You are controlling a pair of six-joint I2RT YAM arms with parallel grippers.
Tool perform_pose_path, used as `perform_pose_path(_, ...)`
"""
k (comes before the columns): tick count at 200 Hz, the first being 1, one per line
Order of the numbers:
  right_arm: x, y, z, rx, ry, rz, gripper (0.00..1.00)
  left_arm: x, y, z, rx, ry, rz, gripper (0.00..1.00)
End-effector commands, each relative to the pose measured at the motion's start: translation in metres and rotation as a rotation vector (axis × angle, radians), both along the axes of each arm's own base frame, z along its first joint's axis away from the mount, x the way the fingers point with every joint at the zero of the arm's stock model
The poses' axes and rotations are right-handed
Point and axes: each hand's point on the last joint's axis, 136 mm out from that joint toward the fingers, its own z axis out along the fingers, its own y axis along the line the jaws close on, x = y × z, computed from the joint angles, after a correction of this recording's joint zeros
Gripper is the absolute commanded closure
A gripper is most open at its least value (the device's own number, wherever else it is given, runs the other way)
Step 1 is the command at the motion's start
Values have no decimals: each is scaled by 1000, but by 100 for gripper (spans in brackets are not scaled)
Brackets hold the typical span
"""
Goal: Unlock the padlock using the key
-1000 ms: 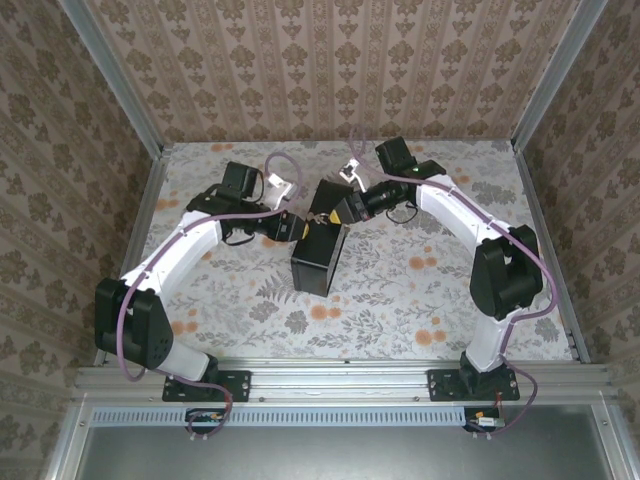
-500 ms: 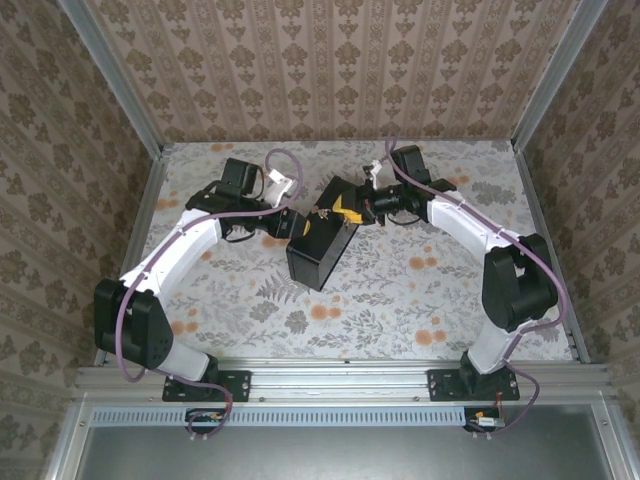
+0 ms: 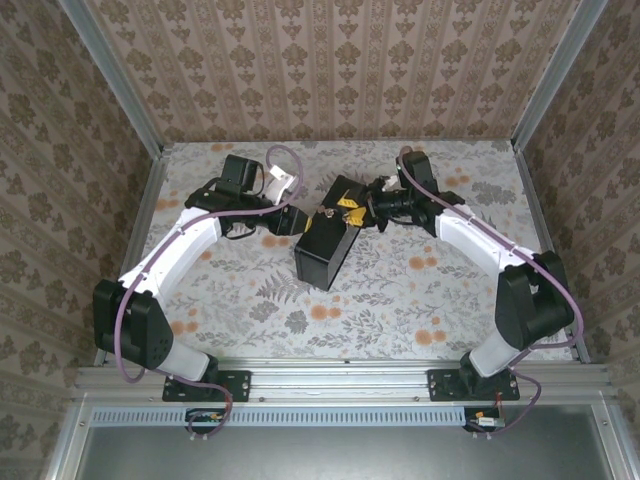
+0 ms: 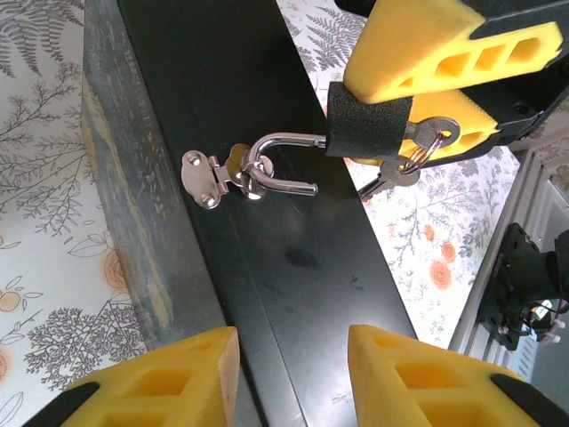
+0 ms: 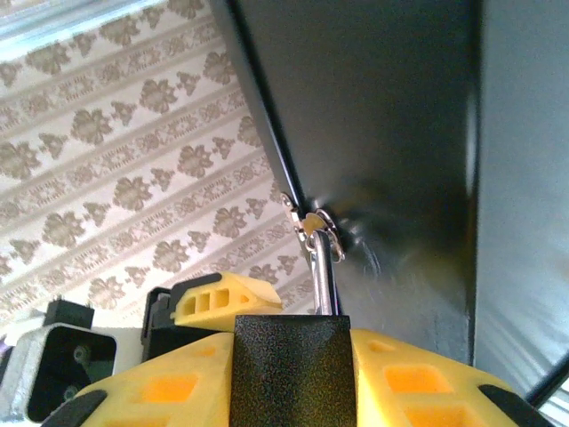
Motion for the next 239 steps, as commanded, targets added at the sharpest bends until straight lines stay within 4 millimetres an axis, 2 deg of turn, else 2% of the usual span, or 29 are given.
perform_pose_path(1,-2,-14,-14,23,141,-146,70,-2,-7,22,-49,-43,-35,62)
perform_pose_path(31,4,-22,-30,71,180,-246,66,-4,-7,24,-47,-42,-40,62)
perform_pose_path(65,13,-27,-29,114,156,-279,57,-5,-8,23,-40,-33,-43,62)
perform_pose_path(114,14,-44,-46,97,145,-298,54,-4,-9,23,-27,-26,-45,62)
perform_pose_path(139,8,-50,-48,56,123,-261,54,-2,-8,24,-16,-31,-33,62)
perform_pose_path(162,-3,-64,-42,-76,60,-177,54,1,-7,21,-2,-27,-26,62)
perform_pose_path(166,-5,-68,-40,-110,43,-159,53,-6,-15,20,2,-26,-52,62)
perform_pose_path(189,-15,-87,-27,-268,-86,-58,51,-6,-18,15,27,-15,-55,62)
perform_pose_path(217,-13,-88,-11,-287,-198,57,48,-3,-22,9,44,-6,-52,62)
perform_pose_path(239,-9,-89,7,-388,-393,209,49,3,-21,8,55,-10,-29,61)
